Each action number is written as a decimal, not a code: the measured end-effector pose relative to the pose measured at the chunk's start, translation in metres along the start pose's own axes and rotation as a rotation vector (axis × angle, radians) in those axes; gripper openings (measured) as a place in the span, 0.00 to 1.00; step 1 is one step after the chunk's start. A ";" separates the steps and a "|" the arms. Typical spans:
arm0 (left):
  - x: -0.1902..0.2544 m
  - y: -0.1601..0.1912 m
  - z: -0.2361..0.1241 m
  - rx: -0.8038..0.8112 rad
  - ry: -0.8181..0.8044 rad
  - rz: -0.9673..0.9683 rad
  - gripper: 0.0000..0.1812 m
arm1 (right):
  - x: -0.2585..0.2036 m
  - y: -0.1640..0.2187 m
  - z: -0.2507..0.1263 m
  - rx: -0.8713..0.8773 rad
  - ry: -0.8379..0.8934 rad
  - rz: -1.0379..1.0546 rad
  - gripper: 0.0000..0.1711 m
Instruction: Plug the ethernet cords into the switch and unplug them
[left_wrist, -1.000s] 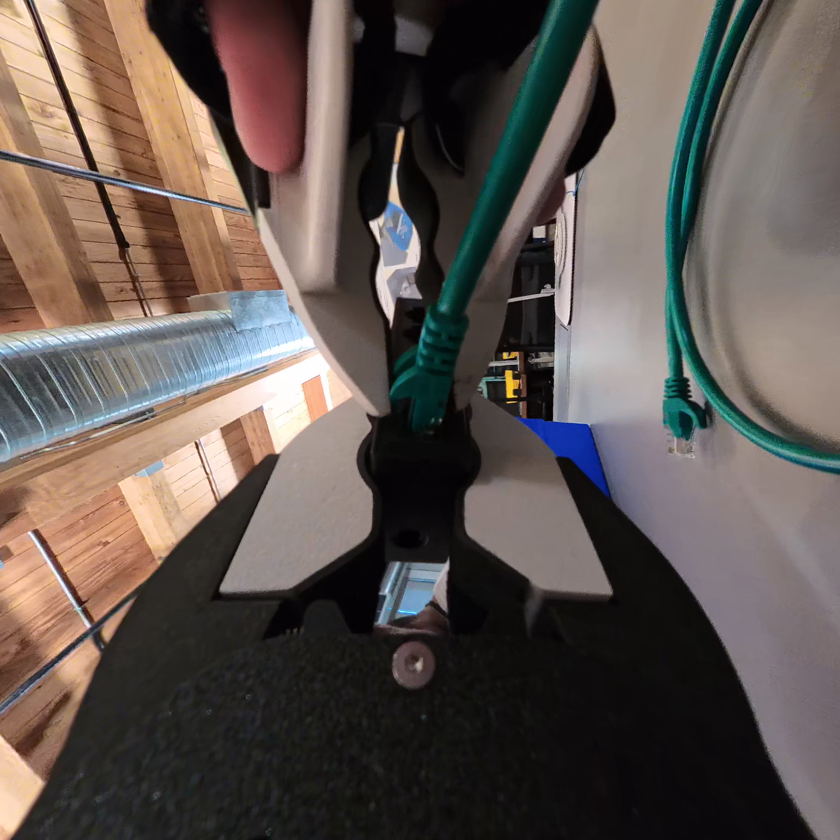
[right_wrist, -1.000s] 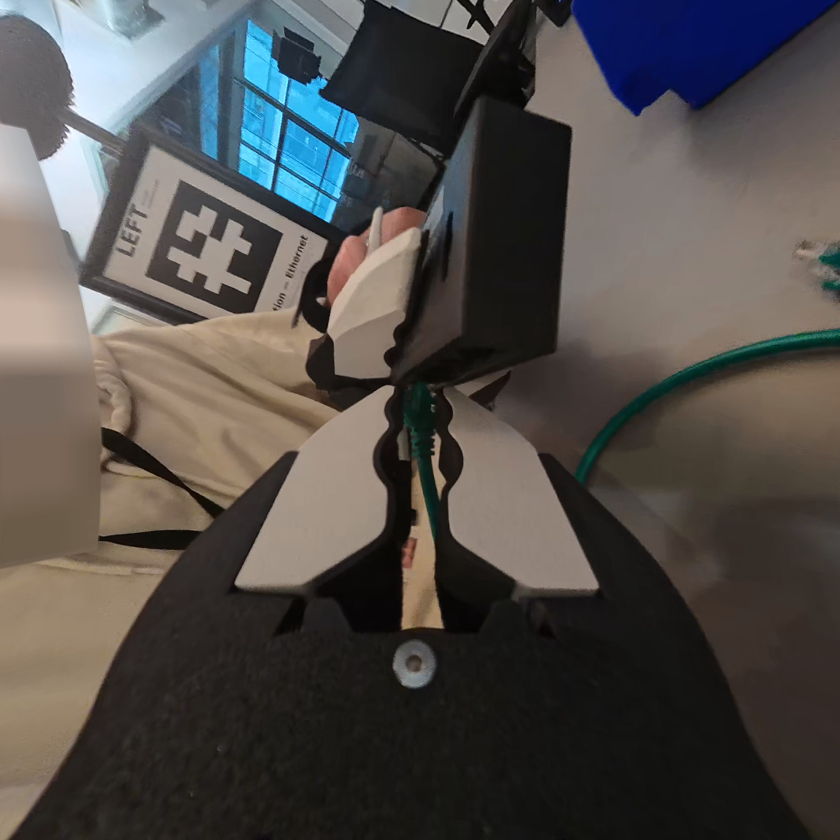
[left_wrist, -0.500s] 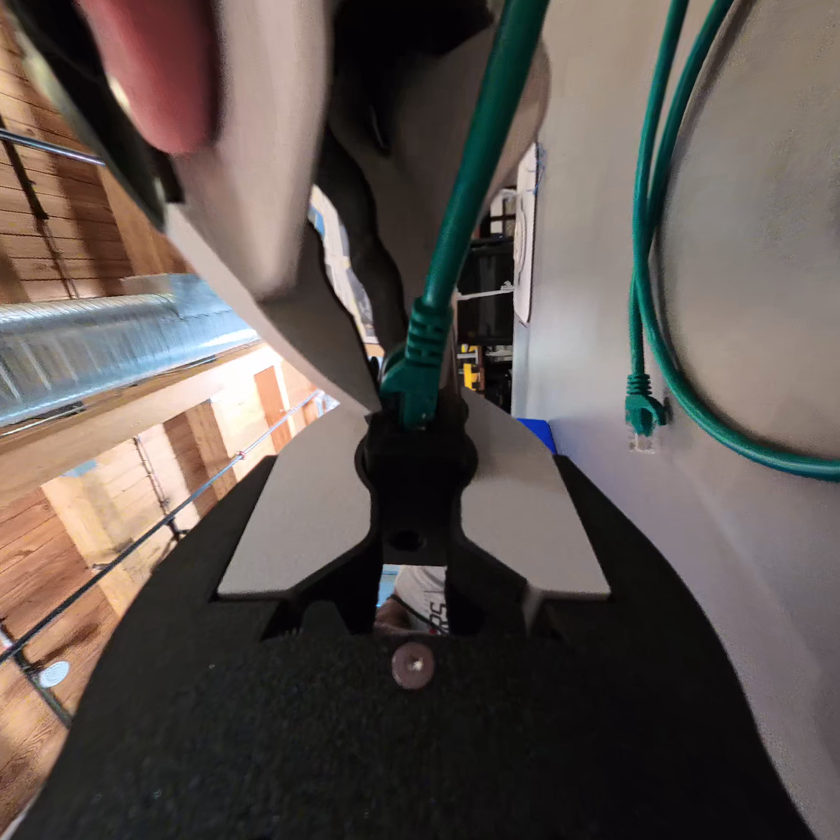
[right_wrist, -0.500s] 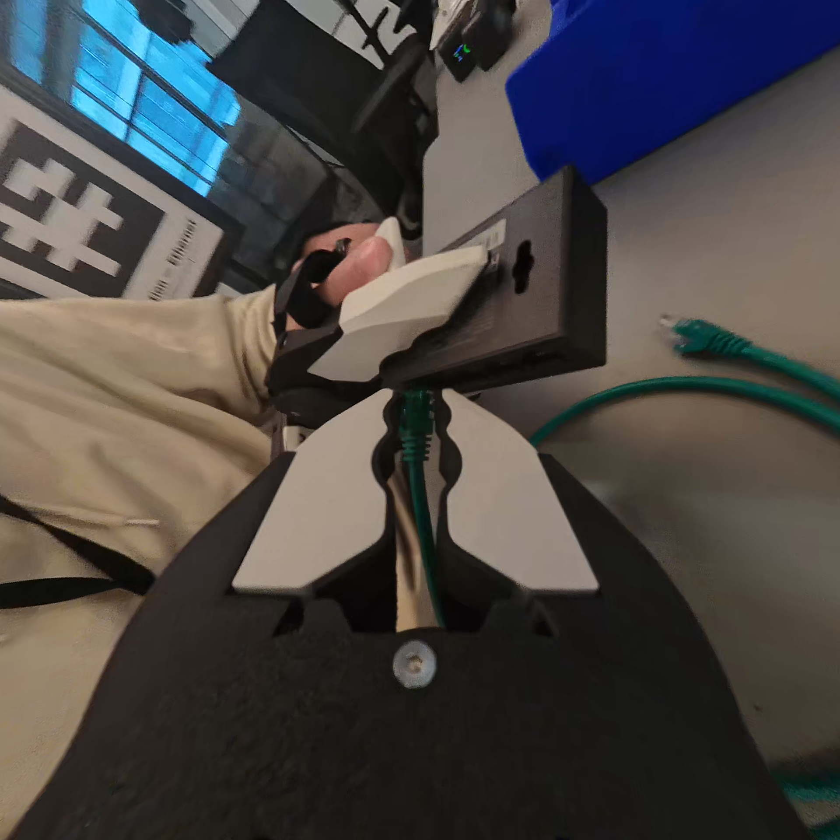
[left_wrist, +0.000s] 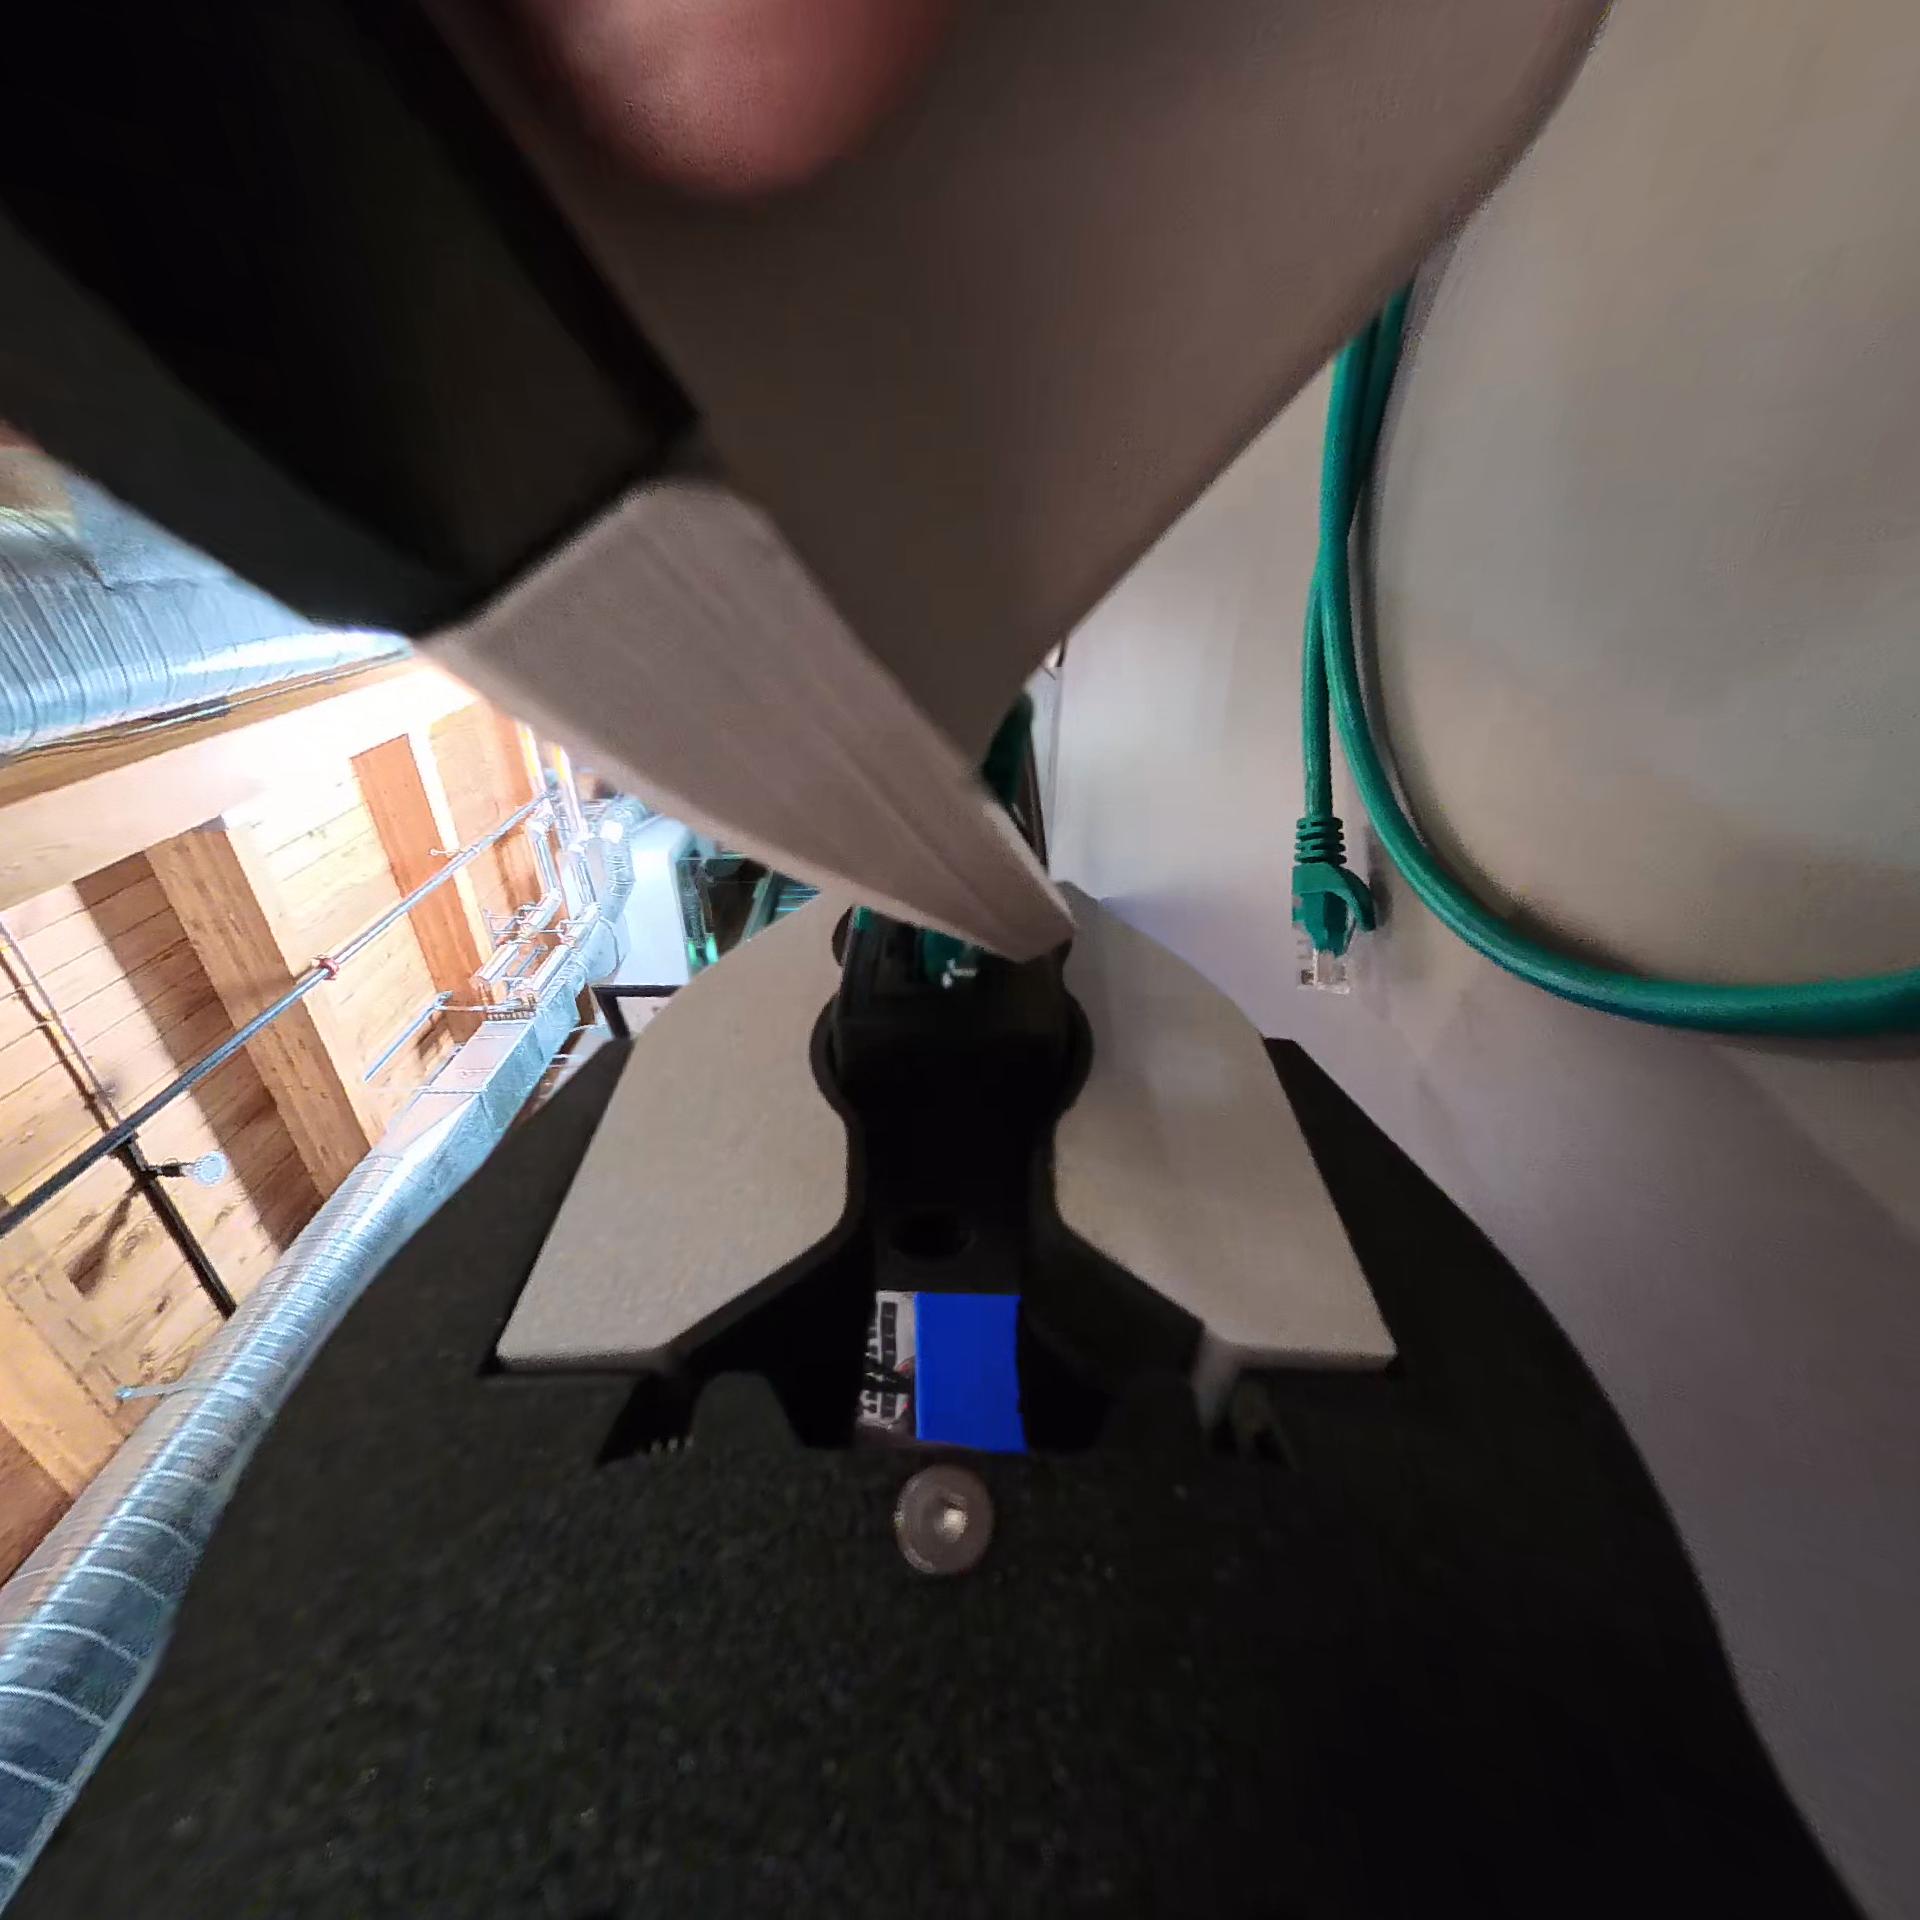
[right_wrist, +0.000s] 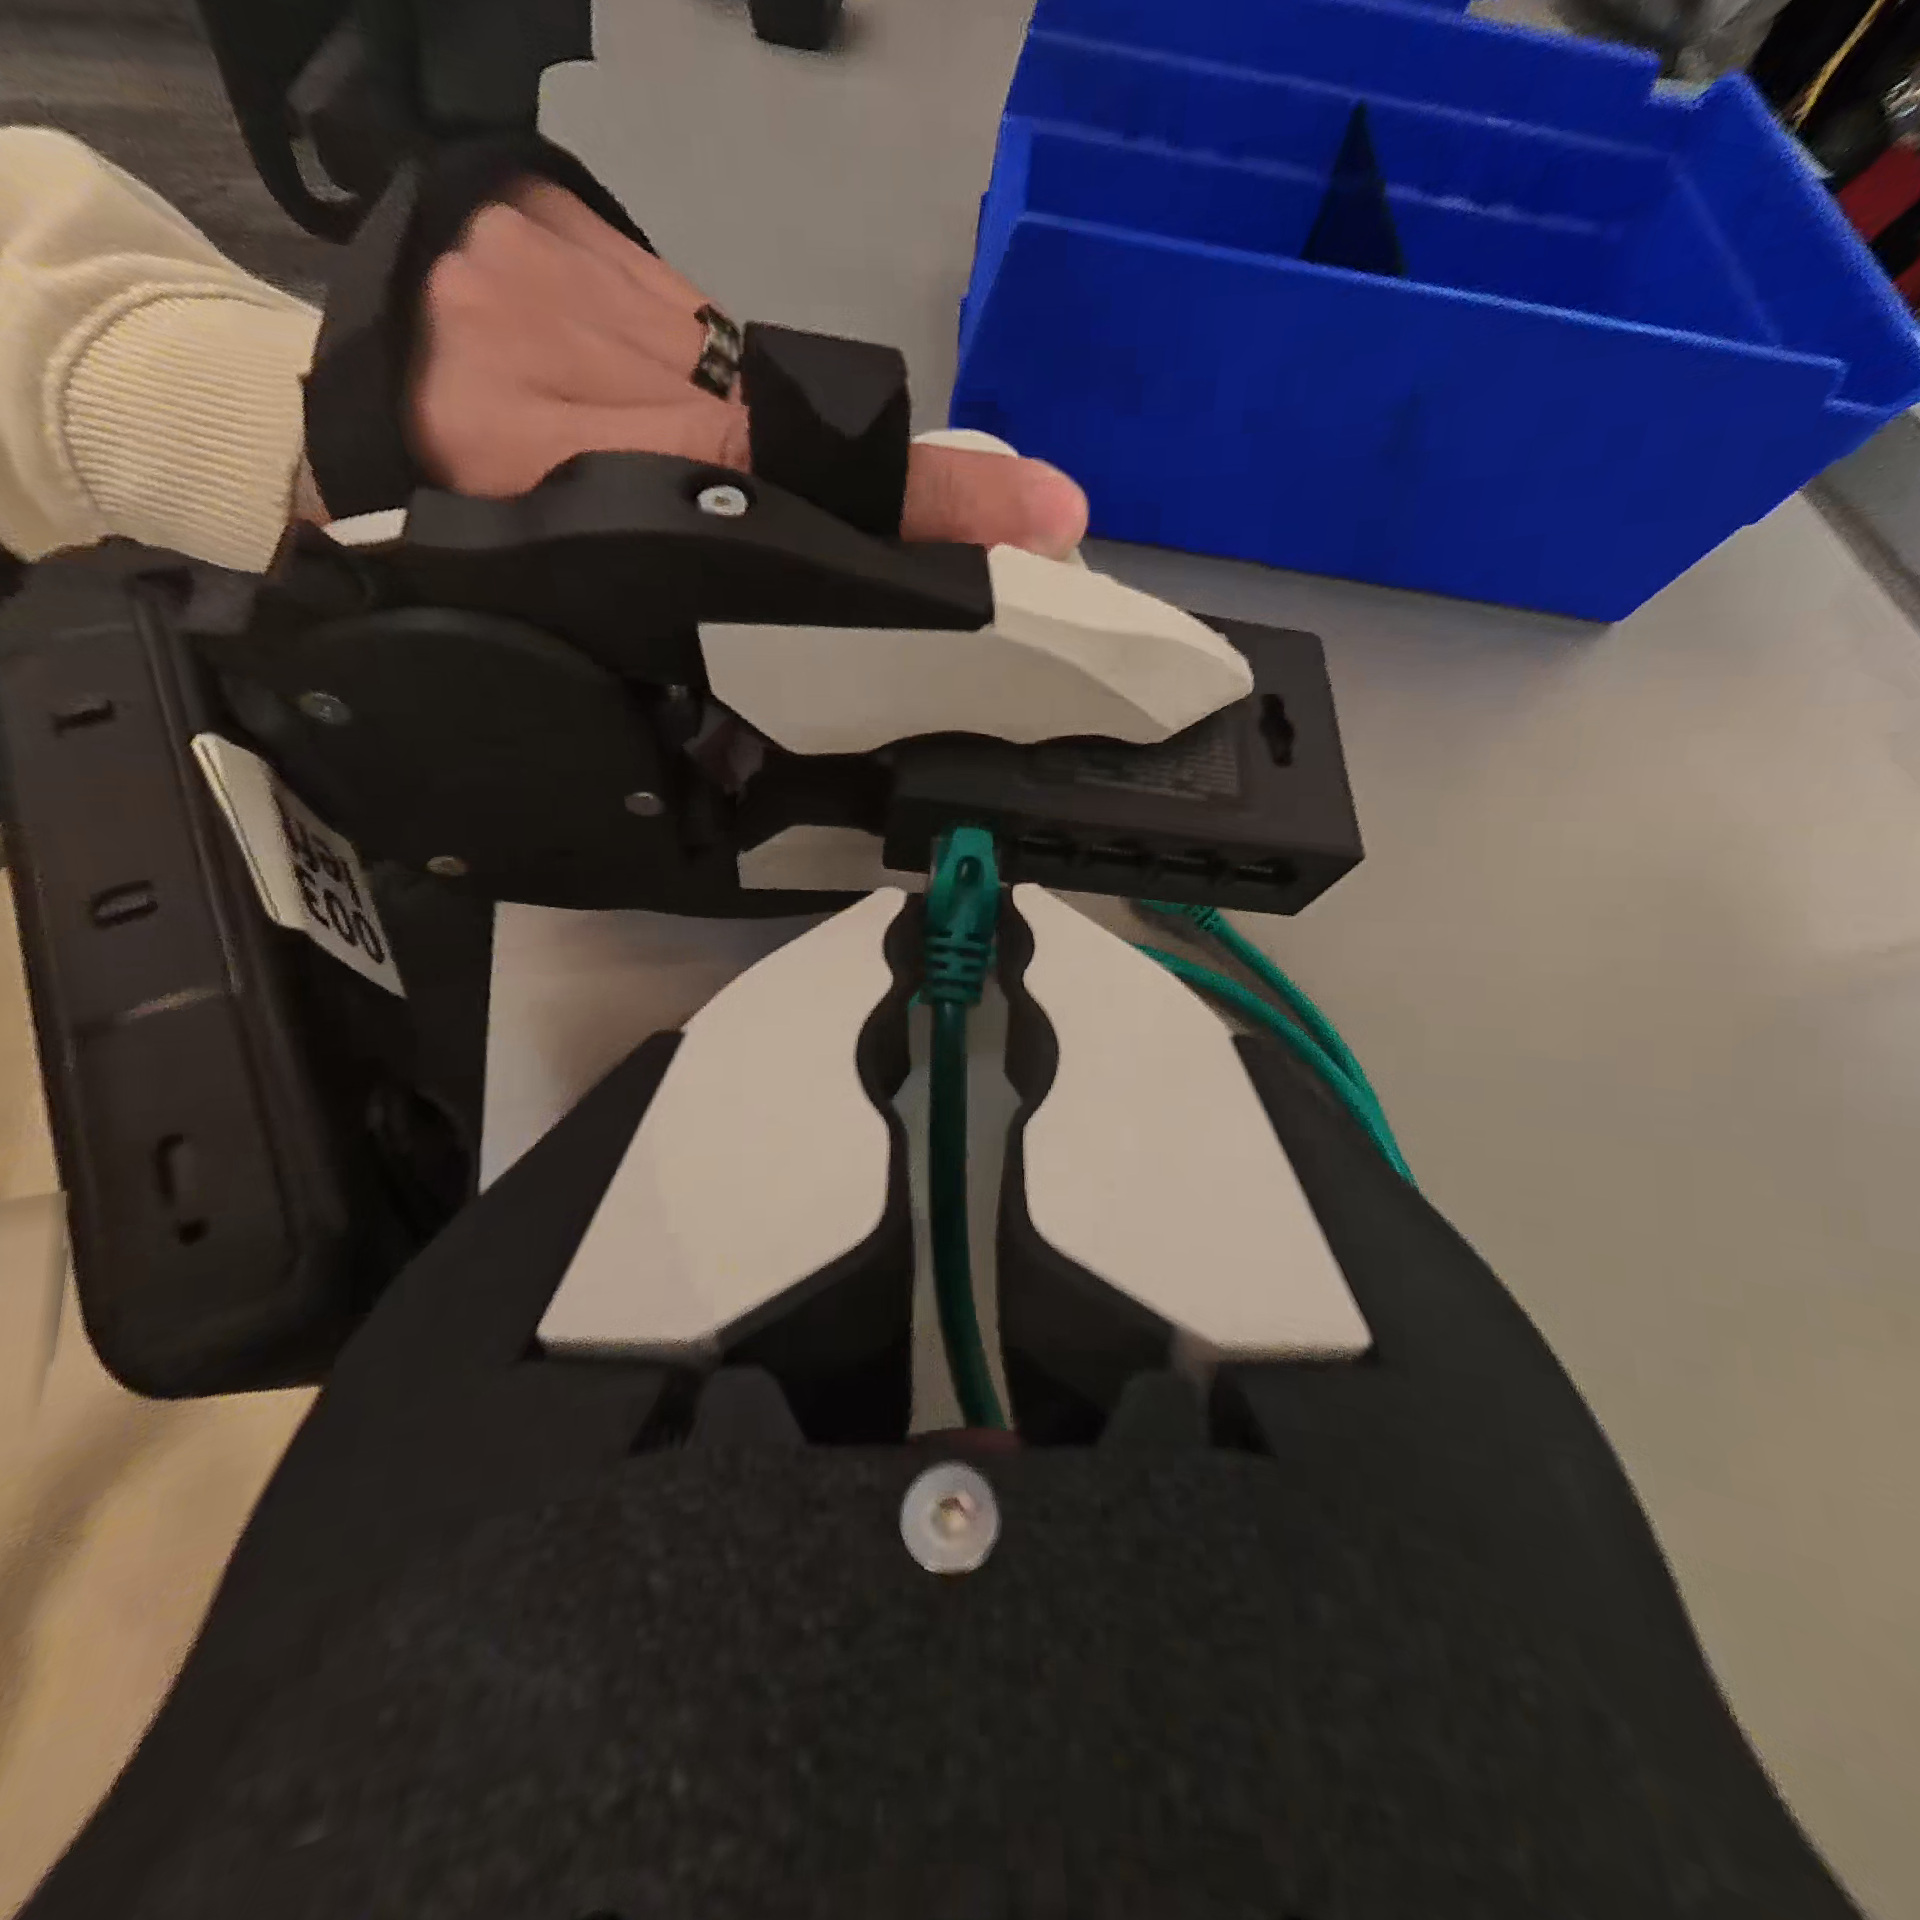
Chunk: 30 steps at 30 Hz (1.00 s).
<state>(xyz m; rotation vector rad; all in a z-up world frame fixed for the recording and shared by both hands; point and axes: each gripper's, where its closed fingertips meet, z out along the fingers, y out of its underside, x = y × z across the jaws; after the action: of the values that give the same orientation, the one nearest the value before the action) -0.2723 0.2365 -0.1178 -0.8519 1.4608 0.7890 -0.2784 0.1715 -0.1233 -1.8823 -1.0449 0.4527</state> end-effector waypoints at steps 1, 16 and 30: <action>0.001 0.001 0.001 -0.001 0.008 -0.007 0.17 | 0.001 0.001 0.001 -0.002 0.013 -0.001 0.08; 0.005 -0.020 -0.011 0.137 0.038 -0.035 0.17 | -0.003 0.012 -0.013 0.021 -0.151 0.020 0.08; 0.034 -0.019 -0.014 0.150 0.339 -0.192 0.16 | -0.003 0.010 -0.014 -0.002 0.072 -0.445 0.18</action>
<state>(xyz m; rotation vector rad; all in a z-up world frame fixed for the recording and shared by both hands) -0.2636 0.2128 -0.1505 -1.0270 1.6801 0.3975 -0.2661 0.1597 -0.1251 -1.5902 -1.3680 0.1234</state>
